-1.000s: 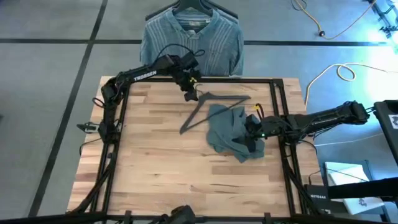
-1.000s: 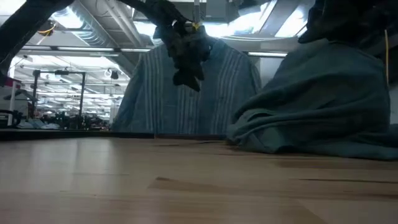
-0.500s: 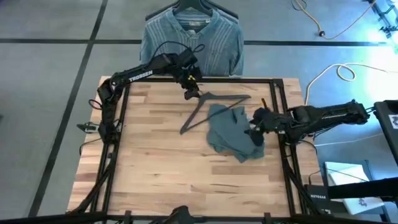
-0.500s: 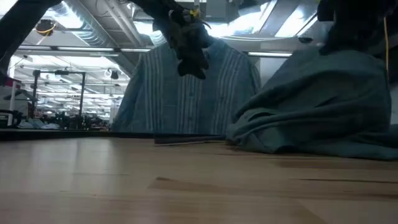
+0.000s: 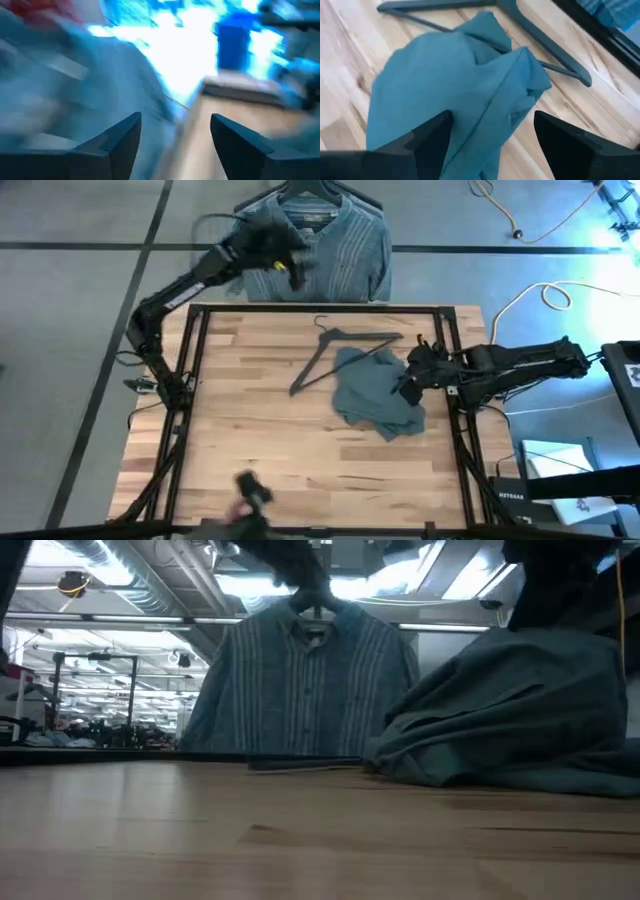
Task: Unhang clothes
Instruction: Unhang the polo shirt
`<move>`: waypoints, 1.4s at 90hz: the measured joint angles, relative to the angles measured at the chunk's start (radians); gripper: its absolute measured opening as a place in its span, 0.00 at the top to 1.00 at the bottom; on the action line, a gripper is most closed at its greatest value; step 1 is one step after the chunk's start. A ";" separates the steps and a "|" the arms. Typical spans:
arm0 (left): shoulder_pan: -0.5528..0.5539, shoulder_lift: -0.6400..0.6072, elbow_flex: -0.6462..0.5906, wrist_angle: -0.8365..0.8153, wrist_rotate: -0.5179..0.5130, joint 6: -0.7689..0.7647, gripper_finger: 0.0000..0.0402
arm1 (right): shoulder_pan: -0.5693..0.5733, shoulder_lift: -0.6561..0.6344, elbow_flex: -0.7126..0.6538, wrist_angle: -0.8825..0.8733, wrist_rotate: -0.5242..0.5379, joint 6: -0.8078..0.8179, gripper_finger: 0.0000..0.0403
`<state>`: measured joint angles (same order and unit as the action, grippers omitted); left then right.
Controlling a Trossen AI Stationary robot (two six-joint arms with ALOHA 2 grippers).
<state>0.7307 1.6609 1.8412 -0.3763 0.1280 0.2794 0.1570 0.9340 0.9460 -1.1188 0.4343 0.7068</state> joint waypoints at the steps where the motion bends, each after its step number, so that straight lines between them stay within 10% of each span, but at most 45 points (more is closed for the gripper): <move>1: 0.006 -0.005 0.000 0.009 -0.012 0.007 0.45 | 0.000 0.000 0.003 -0.013 0.000 0.002 0.34; 44: 0.233 -0.006 -0.001 0.060 -0.062 -0.122 0.45 | -0.090 0.007 0.074 -0.278 0.090 0.000 0.34; 87: 0.303 -0.001 -0.001 0.054 -0.011 0.069 0.45 | -0.142 0.006 0.074 0.174 0.047 -0.348 0.34; 126: 0.393 0.113 -0.001 0.026 0.134 0.183 0.45 | -0.337 0.123 0.075 0.490 -0.038 -0.317 0.34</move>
<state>1.1241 1.7743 1.8400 -0.3507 0.2622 0.4620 -0.1805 1.0566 1.0209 -0.6284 0.3967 0.3899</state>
